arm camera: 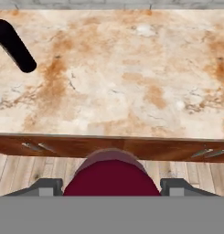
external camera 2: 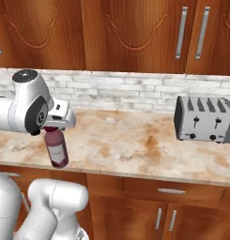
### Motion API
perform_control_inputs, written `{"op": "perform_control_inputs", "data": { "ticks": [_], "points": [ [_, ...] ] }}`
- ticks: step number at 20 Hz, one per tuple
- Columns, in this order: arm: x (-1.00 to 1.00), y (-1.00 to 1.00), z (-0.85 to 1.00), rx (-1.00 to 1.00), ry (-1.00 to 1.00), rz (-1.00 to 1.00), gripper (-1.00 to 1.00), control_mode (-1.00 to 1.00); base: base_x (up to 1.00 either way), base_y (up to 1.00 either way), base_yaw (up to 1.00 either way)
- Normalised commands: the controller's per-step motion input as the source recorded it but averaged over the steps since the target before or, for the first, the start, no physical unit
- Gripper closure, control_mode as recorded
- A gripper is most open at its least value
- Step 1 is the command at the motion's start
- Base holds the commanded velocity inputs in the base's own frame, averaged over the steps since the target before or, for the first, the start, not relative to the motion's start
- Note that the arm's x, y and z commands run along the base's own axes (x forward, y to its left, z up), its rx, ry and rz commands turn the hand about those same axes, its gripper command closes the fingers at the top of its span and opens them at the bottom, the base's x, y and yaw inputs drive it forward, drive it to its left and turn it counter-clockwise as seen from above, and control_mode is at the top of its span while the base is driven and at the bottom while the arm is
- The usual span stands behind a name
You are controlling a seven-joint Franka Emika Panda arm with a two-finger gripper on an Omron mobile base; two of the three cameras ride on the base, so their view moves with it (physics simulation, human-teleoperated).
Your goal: Place the drinks on the dining counter in a tight cluster.
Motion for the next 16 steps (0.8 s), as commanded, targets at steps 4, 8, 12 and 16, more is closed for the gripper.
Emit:
{"op": "perform_control_inputs", "data": {
  "ticks": [4, 8, 12, 16],
  "points": [
    [0.0, 0.0, 0.0, 0.0, 0.0, 0.0, 1.0, 1.0, -0.96, -0.59, -0.26],
    [0.0, 0.0, 0.0, 0.0, 0.0, 0.0, 1.0, 1.0, -0.16, -0.63, -0.67],
    [0.0, 0.0, 0.0, 0.0, 0.0, 0.0, 1.0, 1.0, 0.08, -0.23, -0.84],
    [0.0, 0.0, 0.0, 0.0, 0.0, 0.0, 1.0, 1.0, 0.13, -0.22, -0.84]
  ]
}}
